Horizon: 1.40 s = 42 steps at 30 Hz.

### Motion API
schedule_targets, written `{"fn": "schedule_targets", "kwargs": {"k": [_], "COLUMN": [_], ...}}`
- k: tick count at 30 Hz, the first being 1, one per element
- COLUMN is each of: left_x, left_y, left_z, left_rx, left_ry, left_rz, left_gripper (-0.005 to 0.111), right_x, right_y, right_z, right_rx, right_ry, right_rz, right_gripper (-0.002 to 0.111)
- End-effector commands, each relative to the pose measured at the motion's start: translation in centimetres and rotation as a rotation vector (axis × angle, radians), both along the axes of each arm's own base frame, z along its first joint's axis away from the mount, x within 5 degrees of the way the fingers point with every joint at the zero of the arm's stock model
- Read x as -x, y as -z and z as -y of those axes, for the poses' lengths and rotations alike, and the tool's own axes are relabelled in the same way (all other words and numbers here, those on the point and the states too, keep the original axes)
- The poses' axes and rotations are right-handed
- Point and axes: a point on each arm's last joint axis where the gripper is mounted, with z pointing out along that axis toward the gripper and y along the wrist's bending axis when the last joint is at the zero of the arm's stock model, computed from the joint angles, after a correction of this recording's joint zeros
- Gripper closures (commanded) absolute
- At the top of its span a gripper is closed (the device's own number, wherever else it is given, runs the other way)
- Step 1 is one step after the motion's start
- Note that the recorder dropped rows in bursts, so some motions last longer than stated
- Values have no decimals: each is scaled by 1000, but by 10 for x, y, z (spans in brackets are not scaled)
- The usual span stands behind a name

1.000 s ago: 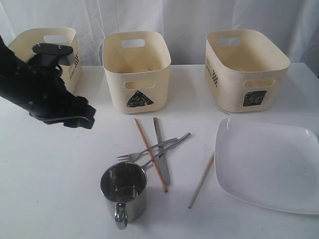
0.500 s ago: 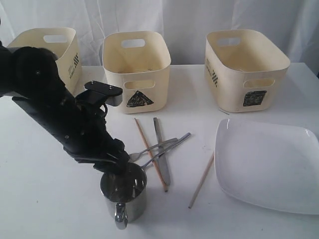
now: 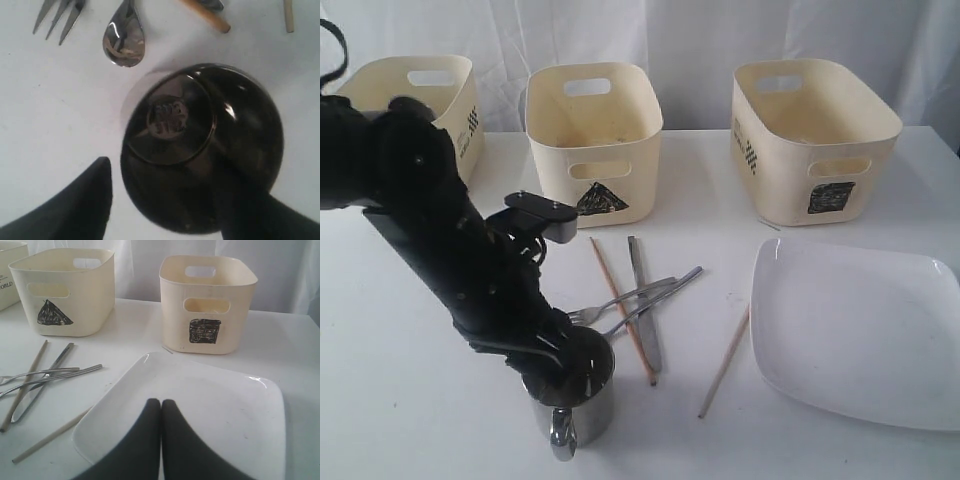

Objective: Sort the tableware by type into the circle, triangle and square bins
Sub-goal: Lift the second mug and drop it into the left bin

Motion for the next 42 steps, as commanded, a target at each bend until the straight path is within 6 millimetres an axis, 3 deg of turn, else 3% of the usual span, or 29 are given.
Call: {"fn": "schedule_targets", "kwargs": {"k": [1,5,9,14,17,21,25,30,35,39,42], "left_x": [-3,-8,-9,-27,-51,-95,-145,-214,-264,-299,-317], "left_y": [22,25,-2,-73,-121,-167,-179,-154,-115,-72,-39], "left_z": [9,9,1,-28,-60,-101,-130,-158,-170,-173,-172], "left_rx": [-13,-23,-87,-144,-161,-5,59,55,97,101,108], "left_ry": [7,52,137,24,-154,-394,-514,-615,-660,-664,-678], "left_rz": [-23,19,125,432,663,875,1003,1007,1024,1029,999], "left_gripper": [68,107,106,106,106,106,106,106,102,90,73], "right_x": [0,0,0,0,0,0,0,0,0,0,0], "right_y": [0,0,0,0,0,0,0,0,0,0,0], "right_z": [0,0,0,0,0,0,0,0,0,0,0], "right_rx": [-3,-3,-3,-3,-3,-3,-3,-3,-3,-3,-3], "right_ry": [-2,-2,-2,-2,-2,-2,-2,-2,-2,-2,-2], "right_rz": [15,15,15,15,15,15,15,15,15,15,15], "right_gripper": [108,108,108,108,108,108,108,108,108,108,108]}}
